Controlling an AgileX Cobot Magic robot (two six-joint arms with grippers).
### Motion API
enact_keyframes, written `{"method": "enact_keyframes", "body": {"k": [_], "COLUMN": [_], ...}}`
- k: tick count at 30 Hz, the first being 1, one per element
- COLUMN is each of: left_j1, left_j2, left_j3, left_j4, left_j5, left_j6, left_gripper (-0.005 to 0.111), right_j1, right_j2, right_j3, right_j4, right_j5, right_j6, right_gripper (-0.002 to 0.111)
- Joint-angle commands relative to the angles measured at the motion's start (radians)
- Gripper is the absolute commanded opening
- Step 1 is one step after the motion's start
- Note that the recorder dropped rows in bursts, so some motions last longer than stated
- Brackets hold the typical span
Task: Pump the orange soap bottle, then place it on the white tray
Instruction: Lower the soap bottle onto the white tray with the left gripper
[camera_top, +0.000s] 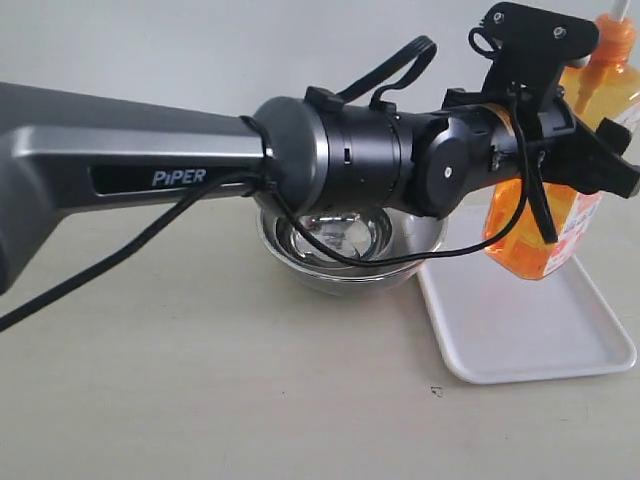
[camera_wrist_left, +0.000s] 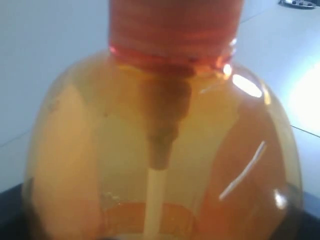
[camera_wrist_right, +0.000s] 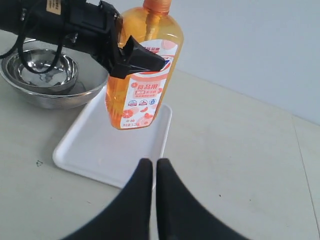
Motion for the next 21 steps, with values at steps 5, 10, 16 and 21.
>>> {"method": "enact_keyframes", "body": {"k": [5,10,16,21], "left_j1": [0.001,0.002,0.004,0.004], "left_j2": [0.059,0.072,0.083,0.083], "left_j3": [-0.020,-0.020,-0.020,-0.020], "left_j4": [0.003,-0.001,-0.012,-0.035], "left_j5": [-0.120,-0.146,-0.156,-0.156], "left_j6": [0.055,0.101,0.101,0.101], "left_gripper": [0.005,0.005,0.005,0.005], "right_j1": [-0.002,-0.002,-0.002,-0.002], "right_j2": [-0.001,-0.001,-0.001,-0.001], "right_j3": [-0.003,-0.003,-0.003,-0.003], "right_j4": [-0.028,-0.028,-0.028,-0.028], "right_j5": [0.031,0.062,0.078,0.078], "right_j6": [0.003,0.001,-0.015,-0.023], "right_gripper": [0.000,0.000,0.000,0.000]}}
